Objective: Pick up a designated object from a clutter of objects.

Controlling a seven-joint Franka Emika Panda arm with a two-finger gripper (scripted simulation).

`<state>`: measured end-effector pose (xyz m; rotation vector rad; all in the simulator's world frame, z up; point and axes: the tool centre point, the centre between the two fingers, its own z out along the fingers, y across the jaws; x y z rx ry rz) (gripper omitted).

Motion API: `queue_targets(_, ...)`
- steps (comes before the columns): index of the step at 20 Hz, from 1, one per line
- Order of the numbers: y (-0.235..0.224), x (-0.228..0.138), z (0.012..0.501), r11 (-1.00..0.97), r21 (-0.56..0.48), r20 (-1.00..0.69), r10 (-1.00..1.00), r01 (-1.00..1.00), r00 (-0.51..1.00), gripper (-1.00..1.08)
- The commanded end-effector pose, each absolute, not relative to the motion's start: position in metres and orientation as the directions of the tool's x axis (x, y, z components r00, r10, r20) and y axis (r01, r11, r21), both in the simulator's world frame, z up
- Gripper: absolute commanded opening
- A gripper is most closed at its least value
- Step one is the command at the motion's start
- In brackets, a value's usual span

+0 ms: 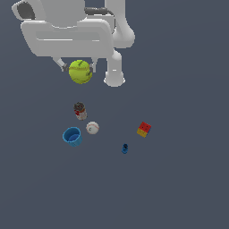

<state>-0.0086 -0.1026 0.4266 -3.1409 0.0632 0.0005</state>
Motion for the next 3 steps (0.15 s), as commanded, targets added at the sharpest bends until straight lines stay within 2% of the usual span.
queue_targets(1, -0.1032, -0.0079, 0.4313, -0.999, 0.000, 0.000, -0.040, -0.040, 0.999, -1.00)
queue_targets(3, -0.1034, -0.0077, 0.4321, -0.999, 0.000, 0.000, -0.040, -0.040, 0.999, -1.00)
